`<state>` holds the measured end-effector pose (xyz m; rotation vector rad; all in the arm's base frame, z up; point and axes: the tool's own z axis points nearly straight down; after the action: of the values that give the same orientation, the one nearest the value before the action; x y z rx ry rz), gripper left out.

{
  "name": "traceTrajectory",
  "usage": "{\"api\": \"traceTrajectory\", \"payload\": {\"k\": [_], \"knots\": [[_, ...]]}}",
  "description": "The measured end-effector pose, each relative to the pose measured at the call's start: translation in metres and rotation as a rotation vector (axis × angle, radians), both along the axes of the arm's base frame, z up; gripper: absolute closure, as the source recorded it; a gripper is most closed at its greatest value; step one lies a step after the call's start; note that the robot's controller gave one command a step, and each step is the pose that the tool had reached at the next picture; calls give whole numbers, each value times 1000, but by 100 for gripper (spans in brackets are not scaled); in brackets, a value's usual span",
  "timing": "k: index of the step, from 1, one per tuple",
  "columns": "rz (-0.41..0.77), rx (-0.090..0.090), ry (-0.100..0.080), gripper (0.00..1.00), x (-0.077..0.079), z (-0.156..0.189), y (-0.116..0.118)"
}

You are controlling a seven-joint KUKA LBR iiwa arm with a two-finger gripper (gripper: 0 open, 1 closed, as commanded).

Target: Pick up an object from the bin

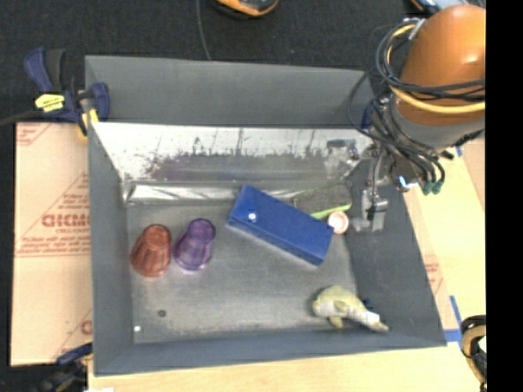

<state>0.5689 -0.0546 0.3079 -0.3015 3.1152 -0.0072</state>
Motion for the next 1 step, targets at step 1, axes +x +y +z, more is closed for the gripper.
{"api": "traceTrajectory", "payload": {"k": [1], "knots": [[-56,2,-2,0,-43,-71,12]]}}
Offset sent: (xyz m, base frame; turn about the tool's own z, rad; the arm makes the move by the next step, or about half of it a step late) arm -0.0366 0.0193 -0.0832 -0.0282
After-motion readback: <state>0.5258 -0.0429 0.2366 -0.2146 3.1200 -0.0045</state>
